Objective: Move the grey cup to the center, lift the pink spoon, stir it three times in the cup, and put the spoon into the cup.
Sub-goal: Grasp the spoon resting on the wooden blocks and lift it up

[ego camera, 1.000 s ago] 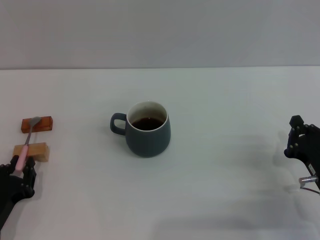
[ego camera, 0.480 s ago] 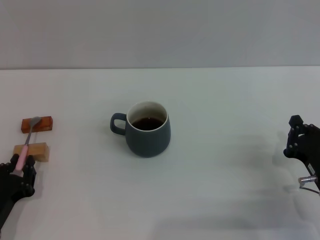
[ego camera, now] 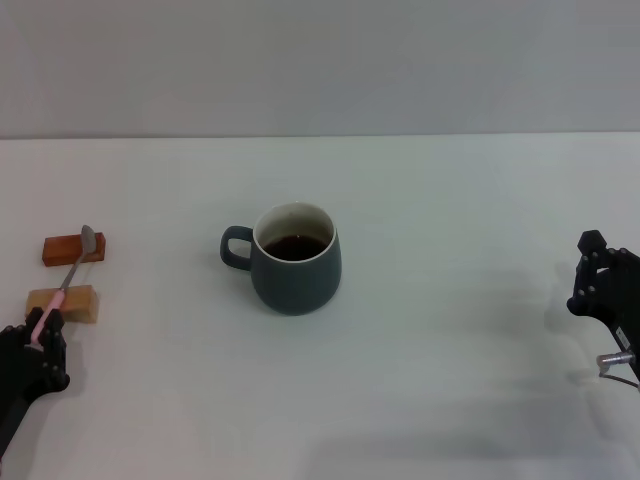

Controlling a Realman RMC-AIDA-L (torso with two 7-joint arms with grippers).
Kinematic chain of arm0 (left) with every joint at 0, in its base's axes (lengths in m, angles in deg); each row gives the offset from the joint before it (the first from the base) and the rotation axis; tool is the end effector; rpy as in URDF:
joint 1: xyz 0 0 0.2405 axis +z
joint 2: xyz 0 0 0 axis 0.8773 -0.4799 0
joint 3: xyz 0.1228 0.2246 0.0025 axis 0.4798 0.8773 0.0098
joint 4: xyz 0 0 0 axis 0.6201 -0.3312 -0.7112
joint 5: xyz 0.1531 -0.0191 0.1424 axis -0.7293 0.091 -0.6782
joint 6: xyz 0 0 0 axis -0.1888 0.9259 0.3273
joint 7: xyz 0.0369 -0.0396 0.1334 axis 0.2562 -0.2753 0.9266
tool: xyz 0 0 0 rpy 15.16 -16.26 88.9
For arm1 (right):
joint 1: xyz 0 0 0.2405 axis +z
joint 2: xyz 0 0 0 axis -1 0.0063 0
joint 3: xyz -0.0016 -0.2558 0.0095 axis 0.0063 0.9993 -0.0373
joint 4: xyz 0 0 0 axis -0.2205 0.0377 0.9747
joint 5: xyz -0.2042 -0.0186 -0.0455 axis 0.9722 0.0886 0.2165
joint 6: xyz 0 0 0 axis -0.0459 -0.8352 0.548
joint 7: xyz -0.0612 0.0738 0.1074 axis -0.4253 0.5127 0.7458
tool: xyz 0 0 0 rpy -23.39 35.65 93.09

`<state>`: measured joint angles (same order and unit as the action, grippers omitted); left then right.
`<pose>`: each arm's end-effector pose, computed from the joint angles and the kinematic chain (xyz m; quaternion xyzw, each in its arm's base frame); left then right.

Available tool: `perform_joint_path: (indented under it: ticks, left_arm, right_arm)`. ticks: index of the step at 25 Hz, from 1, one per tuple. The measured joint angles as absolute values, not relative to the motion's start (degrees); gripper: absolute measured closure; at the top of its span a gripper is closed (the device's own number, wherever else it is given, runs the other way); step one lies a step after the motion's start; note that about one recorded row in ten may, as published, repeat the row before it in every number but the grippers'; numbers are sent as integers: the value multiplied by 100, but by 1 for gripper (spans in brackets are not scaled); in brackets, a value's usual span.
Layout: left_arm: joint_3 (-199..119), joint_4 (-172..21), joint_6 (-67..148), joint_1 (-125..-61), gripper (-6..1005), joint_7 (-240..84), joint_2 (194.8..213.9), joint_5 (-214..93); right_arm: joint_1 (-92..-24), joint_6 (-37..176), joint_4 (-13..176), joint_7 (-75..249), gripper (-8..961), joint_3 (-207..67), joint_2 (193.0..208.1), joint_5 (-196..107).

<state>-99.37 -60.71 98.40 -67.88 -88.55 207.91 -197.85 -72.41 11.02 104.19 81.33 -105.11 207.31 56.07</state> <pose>-0.3883 0.2240 -0.0344 -0.7159 -0.3062 -0.2299 0.5838 0.3236 0.2802 -0.0593 -0.7241 0.2387 0.2711 0.5875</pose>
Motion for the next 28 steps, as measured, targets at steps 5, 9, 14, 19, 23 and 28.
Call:
perform_joint_path:
  ticks: [5,9,14,19,23,28]
  left_arm:
    - [-9947,-6050,9824,-6820,857,-8674,20808,-19785]
    - [-9946,-5924,9874,-6777,857,-8642,20806,-19785]
    - [-9907,-5883,10121,-6767,857,-8525,20801,-19791]
    - [-9887,-5767,10267,-6771,857,-8470,20763,-19828]
    - [-9886,-5555,10227,-6822,857,-8505,20697,-19859]
    - [-9886,-4737,9762,-6805,857,-8649,20390,-20067]
  right_arm:
    - [-7241,1102,10419,8133,954,-10511,20731,5607]
    - [-7241,1102,10419,8133,955,-10511,20731,5607]
    - [-7241,1102,10431,8133,955,-10511,20731,5607]
    - [-7241,1074,10435,8133,955,-10522,20727,5605]
    - [-7249,1024,10430,8133,955,-10554,20719,5586]
    - [-7290,925,10413,8133,955,-10577,20715,5564]
